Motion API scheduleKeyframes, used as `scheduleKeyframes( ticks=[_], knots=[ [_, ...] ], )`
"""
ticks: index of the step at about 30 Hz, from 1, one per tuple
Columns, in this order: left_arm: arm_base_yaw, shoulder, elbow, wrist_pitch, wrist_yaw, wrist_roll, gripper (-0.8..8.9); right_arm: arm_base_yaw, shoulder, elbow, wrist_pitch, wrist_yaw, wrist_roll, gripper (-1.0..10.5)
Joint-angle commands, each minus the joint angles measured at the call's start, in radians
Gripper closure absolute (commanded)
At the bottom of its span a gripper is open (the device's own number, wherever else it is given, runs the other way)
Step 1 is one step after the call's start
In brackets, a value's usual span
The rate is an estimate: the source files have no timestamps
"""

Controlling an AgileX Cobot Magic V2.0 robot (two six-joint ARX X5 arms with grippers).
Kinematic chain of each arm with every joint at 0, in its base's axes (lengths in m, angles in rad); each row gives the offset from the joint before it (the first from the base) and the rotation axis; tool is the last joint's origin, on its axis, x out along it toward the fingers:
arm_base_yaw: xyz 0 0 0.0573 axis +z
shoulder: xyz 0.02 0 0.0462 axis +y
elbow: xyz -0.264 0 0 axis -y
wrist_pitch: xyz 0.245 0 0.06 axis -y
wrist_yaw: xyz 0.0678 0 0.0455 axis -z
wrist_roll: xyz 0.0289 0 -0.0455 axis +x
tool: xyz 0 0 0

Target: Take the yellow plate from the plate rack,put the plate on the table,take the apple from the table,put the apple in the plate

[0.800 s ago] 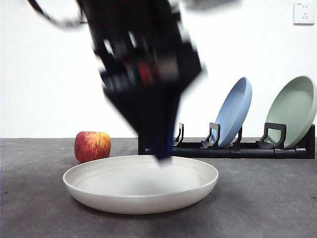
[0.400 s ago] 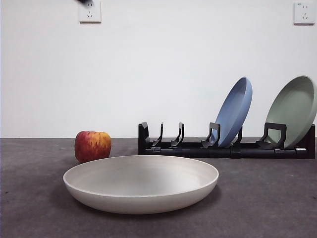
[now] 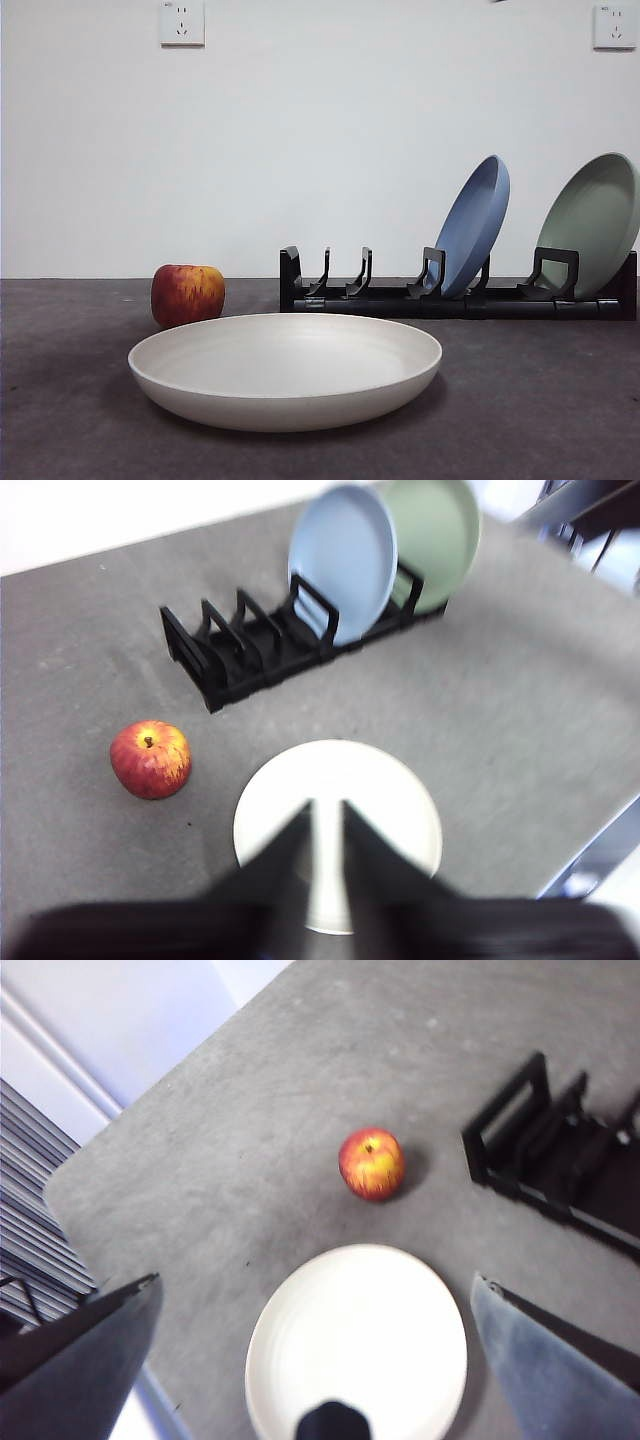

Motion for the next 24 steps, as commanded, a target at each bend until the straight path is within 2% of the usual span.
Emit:
scheduleKeyframes(
  ticks=[1,7,17,24],
  knots=[
    [0.002,-0.025,-0.007,-0.029,-0.005,-0.054,8.20,0.082,0.092,0.024,0.075,0.072,0.023,1.9],
    [0.002,-0.048,-0.007,-0.125,-0.031,-0.099,8.20,0.210,0.385,0.242,0.063,0.200,-0.036,1.9],
    [0.002,-0.052,-0.007,-0.135,-0.037,-0.100,8.20,0.276,0.912,0.793,-0.077,0.253,-0.072,1.9],
    [0.002,-0.058,-0.007,-0.140,-0.036,-0.100,8.20,0.314,1.284,1.174,-0.167,0.282,-0.062,1.9]
  ],
)
